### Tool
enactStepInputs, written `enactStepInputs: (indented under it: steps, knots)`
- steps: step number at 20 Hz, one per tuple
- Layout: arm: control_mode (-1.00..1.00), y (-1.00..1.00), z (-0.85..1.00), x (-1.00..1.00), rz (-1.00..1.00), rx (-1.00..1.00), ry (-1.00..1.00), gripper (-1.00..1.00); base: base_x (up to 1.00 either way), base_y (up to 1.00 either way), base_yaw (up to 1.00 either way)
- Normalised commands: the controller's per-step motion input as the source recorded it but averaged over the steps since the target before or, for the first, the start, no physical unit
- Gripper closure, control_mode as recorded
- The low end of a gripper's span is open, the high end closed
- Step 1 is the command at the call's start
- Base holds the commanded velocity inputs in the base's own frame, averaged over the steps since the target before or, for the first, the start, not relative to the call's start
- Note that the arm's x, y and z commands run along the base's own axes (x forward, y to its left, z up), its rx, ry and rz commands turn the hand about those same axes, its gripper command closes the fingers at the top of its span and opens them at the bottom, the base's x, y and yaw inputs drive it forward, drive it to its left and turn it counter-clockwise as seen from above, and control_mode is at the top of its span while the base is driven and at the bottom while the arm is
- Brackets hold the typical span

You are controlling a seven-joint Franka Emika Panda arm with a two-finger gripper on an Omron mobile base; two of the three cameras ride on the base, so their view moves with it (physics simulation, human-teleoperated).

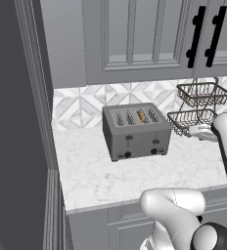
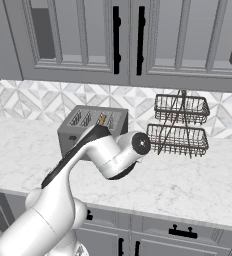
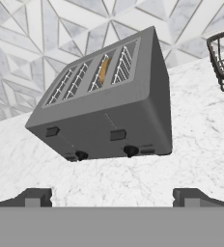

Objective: Start the toaster. Once the lever pops up, take the bread to the plate on the dining counter.

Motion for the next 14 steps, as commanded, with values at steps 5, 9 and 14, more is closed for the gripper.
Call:
enactStepInputs:
  steps: [5, 9, 14]
  knots:
    - [-1.00, 0.00, 0.00, 0.00, 0.00, 0.00, 0.00, -1.00, 0.00, 0.00, 0.00]
    - [-1.00, 0.00, 0.00, 0.00, 0.00, 0.00, 0.00, -1.00, 0.00, 0.00, 0.00]
    - [-1.00, 0.00, 0.00, 0.00, 0.00, 0.00, 0.00, -1.00, 0.00, 0.00, 0.00]
